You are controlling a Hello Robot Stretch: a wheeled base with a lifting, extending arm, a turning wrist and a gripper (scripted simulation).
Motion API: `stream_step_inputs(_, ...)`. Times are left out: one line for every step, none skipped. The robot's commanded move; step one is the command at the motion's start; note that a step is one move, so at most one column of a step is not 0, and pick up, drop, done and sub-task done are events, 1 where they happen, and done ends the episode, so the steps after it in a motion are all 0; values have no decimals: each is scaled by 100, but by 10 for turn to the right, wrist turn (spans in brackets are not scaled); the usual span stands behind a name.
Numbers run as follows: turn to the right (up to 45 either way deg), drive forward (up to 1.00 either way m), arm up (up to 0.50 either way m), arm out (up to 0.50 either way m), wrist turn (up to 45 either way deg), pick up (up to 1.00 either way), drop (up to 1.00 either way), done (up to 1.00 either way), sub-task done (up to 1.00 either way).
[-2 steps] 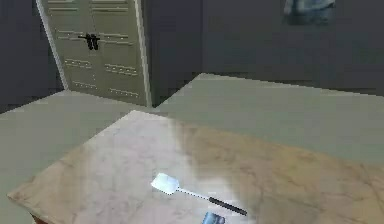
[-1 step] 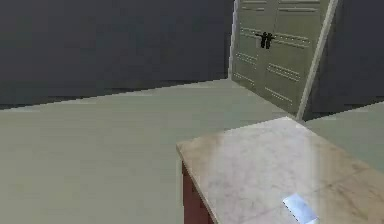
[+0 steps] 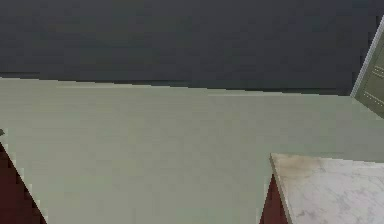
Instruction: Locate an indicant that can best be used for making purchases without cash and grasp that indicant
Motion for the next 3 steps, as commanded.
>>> stream_step_inputs(0,0,50,0,0,0,0,0,0)
stream_step_inputs(0,0,38,0,0,0,0,0,0)
stream_step_inputs(0,0,0,0,450,0,0,0,0)
